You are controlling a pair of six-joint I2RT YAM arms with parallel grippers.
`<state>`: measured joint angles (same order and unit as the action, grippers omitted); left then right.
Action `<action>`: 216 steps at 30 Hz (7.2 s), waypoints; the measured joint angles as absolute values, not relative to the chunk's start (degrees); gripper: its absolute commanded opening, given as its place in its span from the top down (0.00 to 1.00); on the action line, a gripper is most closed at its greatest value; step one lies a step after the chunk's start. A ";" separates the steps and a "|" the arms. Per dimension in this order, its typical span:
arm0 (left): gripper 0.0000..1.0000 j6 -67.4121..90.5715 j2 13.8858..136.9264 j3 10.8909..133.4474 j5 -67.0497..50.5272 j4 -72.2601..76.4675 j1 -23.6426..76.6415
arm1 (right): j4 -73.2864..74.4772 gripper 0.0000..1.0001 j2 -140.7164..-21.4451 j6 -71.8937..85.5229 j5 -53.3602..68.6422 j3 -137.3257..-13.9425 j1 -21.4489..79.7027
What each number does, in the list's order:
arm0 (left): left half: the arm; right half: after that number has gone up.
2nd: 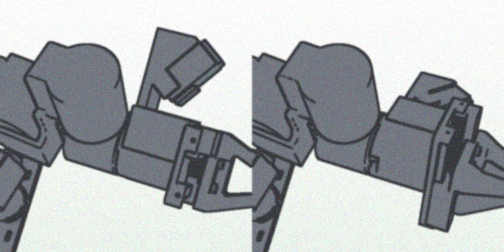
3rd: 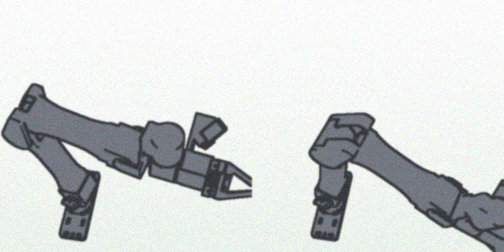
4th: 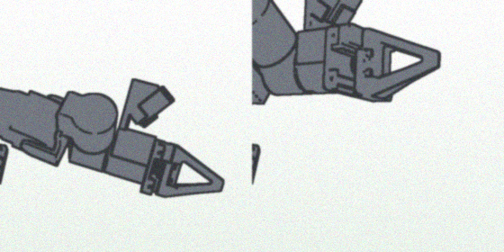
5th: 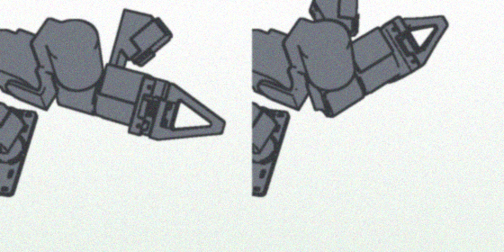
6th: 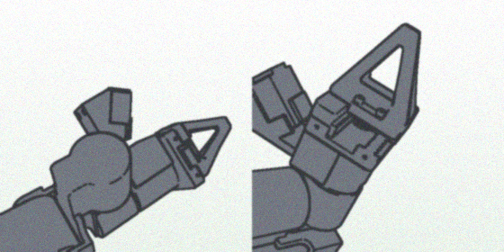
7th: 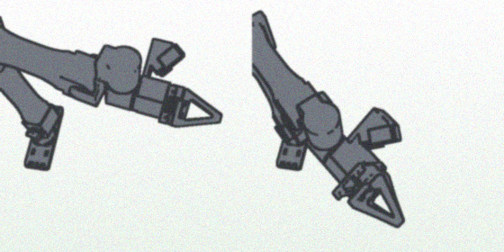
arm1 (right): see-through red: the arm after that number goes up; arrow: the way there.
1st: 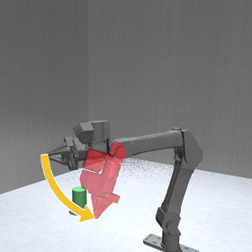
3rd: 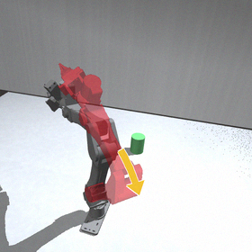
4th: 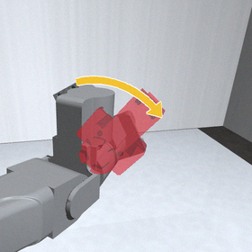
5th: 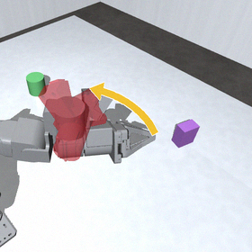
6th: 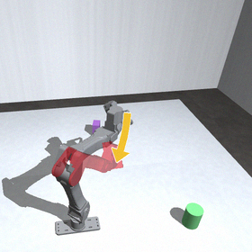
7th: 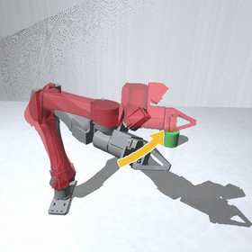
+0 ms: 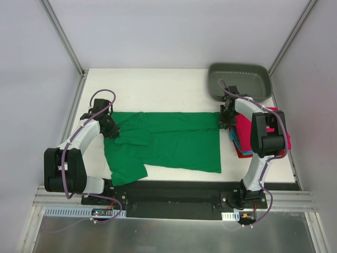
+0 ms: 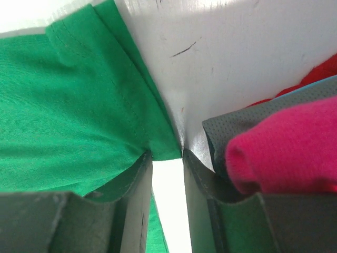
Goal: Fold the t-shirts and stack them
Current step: Fold the flattened tshirt in 1/3 of the way, then grap the side of the flattened tshirt closest away from the robot with both arms
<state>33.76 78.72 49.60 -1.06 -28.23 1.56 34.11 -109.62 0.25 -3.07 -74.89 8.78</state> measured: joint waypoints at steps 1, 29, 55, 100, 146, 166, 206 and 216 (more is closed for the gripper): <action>1.00 33.76 78.72 49.60 -1.06 -28.23 1.56 | 34.06 0.70 -109.73 0.36 -3.07 -74.89 8.78; 1.00 33.76 78.41 54.70 -1.04 -28.64 1.13 | 36.64 0.99 -103.94 0.60 -3.64 -74.85 12.43; 1.00 33.80 76.16 56.77 0.23 -29.39 -4.60 | 39.33 0.98 -98.94 1.06 -1.04 -71.24 13.41; 0.01 34.96 110.19 76.01 -5.54 -28.80 -0.71 | 34.22 0.04 -122.08 -0.95 10.52 -94.83 14.26; 0.01 55.00 41.54 28.10 11.73 -39.13 -3.11 | 18.96 0.04 -93.93 6.33 5.80 -54.26 25.06; 0.59 60.40 42.98 21.54 15.49 -40.23 -3.11 | 19.40 0.04 -95.20 6.44 0.21 -55.77 24.77; 1.00 53.12 36.07 21.02 4.03 -33.71 -3.84 | 21.52 0.27 -69.84 16.62 1.52 -33.15 36.60; 1.00 53.15 35.64 21.04 4.03 -33.69 -3.84 | 22.37 0.36 -69.89 19.38 -0.21 -33.15 37.12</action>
<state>53.15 35.64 21.04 4.03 -33.69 -3.84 22.37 -69.89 19.38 -0.21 -33.15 37.12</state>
